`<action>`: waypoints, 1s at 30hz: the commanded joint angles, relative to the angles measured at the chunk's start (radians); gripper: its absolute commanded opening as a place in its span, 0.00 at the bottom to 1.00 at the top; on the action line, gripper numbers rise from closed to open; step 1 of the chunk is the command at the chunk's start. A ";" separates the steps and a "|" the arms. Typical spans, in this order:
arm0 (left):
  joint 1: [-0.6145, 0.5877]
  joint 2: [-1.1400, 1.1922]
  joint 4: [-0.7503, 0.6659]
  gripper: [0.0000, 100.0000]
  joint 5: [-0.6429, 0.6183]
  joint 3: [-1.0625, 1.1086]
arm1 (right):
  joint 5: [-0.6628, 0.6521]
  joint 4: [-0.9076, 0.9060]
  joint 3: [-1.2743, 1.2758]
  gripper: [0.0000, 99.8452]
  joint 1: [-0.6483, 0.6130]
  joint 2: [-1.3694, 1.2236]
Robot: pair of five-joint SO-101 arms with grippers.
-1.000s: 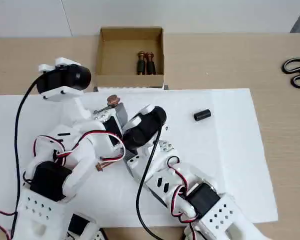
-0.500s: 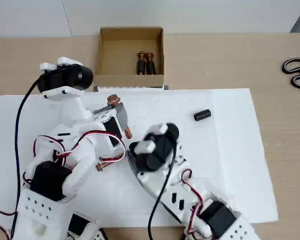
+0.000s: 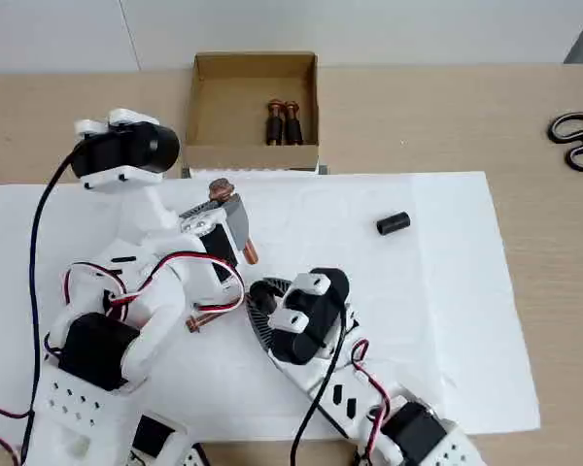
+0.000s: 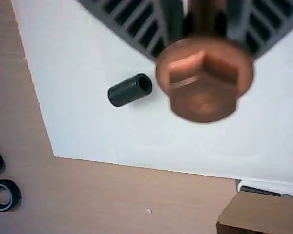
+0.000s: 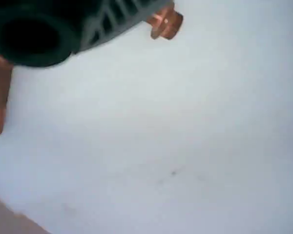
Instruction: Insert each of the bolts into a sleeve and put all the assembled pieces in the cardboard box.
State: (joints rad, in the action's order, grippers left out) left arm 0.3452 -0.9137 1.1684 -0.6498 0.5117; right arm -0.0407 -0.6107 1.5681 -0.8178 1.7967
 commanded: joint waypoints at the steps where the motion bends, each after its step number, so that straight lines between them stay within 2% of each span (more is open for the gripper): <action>1: 0.040 -0.025 -0.009 0.00 0.009 0.010 | -0.037 0.082 0.018 0.00 0.001 0.007; 8: 0.061 -0.091 -0.017 0.00 0.011 0.070 | -0.035 0.102 0.028 0.00 0.024 0.007; 23: 0.060 -0.433 -0.258 0.00 0.091 0.377 | -0.031 0.054 0.029 0.00 0.047 0.008; 30: 0.064 -0.505 -0.282 0.00 0.118 0.446 | -0.031 0.059 0.029 0.00 0.038 0.008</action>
State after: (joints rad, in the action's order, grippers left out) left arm 0.4066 -1.3924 0.9198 -0.5501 0.9536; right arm -0.0698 -0.5539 1.6034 -0.7795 1.7967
